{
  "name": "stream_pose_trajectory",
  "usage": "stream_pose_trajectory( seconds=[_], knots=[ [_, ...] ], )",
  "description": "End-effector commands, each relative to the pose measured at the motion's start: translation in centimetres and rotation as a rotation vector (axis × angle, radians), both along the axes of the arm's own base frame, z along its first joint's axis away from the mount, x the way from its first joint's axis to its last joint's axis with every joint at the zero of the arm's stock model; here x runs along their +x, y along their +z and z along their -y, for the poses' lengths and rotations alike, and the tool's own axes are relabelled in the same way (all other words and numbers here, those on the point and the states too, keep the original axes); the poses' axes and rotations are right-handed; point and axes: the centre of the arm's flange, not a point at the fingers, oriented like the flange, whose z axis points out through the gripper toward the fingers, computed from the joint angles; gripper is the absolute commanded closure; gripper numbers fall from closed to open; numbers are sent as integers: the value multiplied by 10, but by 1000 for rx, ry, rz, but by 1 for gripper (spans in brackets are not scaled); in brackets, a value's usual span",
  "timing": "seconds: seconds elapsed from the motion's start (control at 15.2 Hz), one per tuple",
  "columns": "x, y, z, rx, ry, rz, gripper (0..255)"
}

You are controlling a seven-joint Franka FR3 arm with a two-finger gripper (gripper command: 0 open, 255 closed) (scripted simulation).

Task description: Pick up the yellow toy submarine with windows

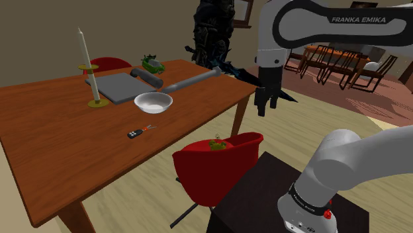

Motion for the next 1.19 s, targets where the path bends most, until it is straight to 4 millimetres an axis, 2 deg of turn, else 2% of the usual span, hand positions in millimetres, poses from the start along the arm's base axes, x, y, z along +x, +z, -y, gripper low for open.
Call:
stream_pose_trajectory(
  seconds=[0.0,1.12],
  knots=[
    [0,0,0,0,0,0,0],
    [87,-181,65,10,-44,148,0]
  ],
)
